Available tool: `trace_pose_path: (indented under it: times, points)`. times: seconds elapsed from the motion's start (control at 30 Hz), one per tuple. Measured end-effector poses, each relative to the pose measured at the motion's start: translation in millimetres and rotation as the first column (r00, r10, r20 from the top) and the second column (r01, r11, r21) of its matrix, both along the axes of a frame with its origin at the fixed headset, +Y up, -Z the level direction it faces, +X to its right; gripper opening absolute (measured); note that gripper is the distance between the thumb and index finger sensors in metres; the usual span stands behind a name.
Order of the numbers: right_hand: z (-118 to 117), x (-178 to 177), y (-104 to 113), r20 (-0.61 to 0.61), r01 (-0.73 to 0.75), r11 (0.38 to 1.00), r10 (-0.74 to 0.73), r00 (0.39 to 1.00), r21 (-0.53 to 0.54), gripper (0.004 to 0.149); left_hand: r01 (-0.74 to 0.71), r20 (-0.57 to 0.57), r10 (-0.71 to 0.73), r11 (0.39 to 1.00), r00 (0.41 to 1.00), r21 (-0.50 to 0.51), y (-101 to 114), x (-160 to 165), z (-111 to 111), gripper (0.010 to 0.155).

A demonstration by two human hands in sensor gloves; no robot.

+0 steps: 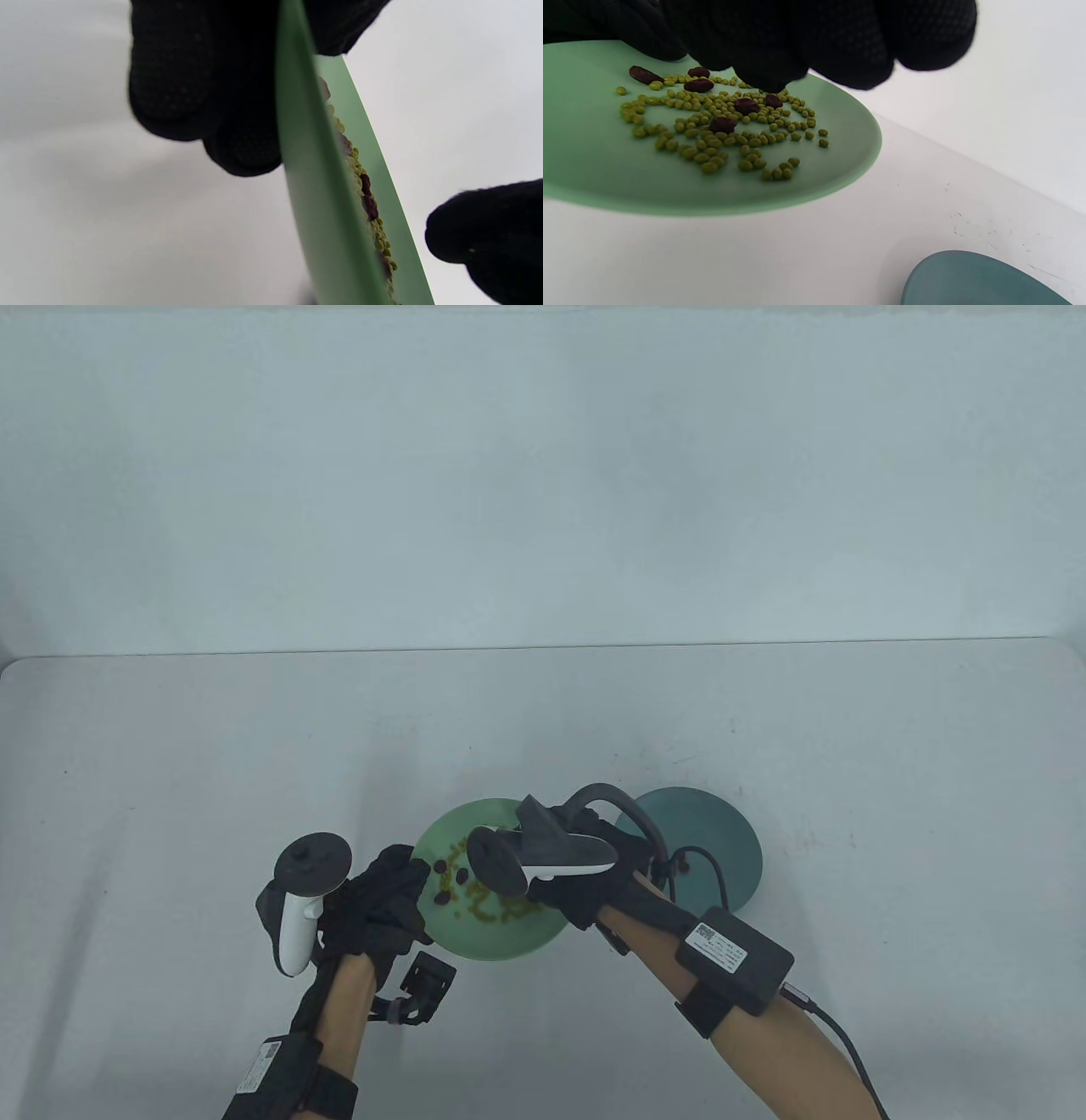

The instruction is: Pick cranberries with hand pinch into plate

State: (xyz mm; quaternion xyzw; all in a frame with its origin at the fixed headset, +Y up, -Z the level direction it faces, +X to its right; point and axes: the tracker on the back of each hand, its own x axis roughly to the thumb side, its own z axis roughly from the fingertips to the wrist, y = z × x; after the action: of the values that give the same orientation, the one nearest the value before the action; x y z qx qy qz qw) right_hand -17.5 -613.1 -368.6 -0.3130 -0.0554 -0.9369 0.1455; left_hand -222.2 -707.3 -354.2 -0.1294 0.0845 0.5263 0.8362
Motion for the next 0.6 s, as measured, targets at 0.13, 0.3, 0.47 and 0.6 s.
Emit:
trace_pose_path:
  times: [0.13, 0.3, 0.47, 0.6]
  points:
    - [-1.5, -3.7, -8.3, 0.001, -0.034, 0.999, 0.034, 0.999, 0.006, 0.044, 0.0, 0.001, 0.0, 1.0, 1.0, 0.002, 0.1, 0.1, 0.1, 0.048]
    - [-3.6, -6.7, -17.4, 0.005, -0.057, 0.998, 0.057, 0.998, 0.008, 0.045, -0.005, 0.001, 0.005, 1.0, 1.0, 0.002, 0.0, 0.3, 0.2, 0.048]
    - [-3.7, -9.3, -21.1, 0.001, -0.072, 0.997, 0.072, 0.997, 0.02, 0.045, -0.003, 0.004, 0.003, 1.0, 1.0, -0.001, -0.2, 0.0, -0.1, 0.048]
    - [-2.2, -10.6, -23.0, -0.007, -0.087, 0.996, 0.087, 0.996, 0.028, 0.046, 0.002, 0.005, -0.002, 1.0, 1.0, 0.003, 0.1, -0.4, 0.0, 0.048]
